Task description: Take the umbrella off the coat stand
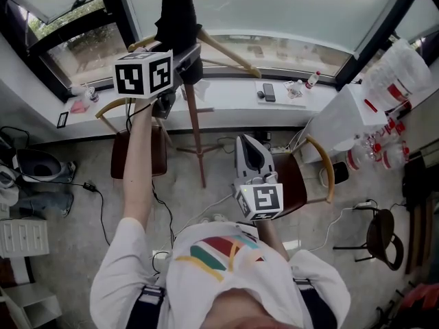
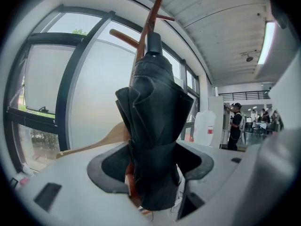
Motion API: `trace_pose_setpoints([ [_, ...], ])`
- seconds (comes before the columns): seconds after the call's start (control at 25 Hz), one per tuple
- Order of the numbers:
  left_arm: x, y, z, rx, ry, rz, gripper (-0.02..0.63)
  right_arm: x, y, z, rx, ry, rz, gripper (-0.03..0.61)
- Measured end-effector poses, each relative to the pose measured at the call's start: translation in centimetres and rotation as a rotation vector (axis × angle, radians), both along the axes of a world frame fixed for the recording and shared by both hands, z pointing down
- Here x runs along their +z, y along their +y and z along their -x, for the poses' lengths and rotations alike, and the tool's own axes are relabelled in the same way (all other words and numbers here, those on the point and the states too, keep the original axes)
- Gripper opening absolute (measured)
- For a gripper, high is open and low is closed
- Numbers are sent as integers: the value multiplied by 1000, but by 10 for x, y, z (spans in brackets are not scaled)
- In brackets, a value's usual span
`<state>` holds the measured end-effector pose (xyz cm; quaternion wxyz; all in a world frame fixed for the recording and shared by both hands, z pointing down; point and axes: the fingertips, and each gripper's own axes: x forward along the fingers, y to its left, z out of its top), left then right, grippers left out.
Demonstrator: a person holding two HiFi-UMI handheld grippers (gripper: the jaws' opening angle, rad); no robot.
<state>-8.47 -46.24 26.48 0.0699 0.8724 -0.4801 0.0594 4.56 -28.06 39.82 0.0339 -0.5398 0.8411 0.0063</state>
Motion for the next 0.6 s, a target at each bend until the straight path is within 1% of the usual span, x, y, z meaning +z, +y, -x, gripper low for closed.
trace_pose_setpoints([
  [0.12, -2, 0, 1, 1, -6, -14, 291, -1, -1, -3, 8, -1, -4, 0],
  [0.24, 2, 1, 0, 10, -5, 5, 279, -1, -1, -5, 13, -2, -3, 0],
  [0.32, -2, 1, 2, -5, -15, -7, 278, -1, -1, -7, 14, -3, -1, 0],
  [0.6, -3, 5, 4, -32, -40, -7, 273, -3, -2, -9, 17, -9, -4, 0],
])
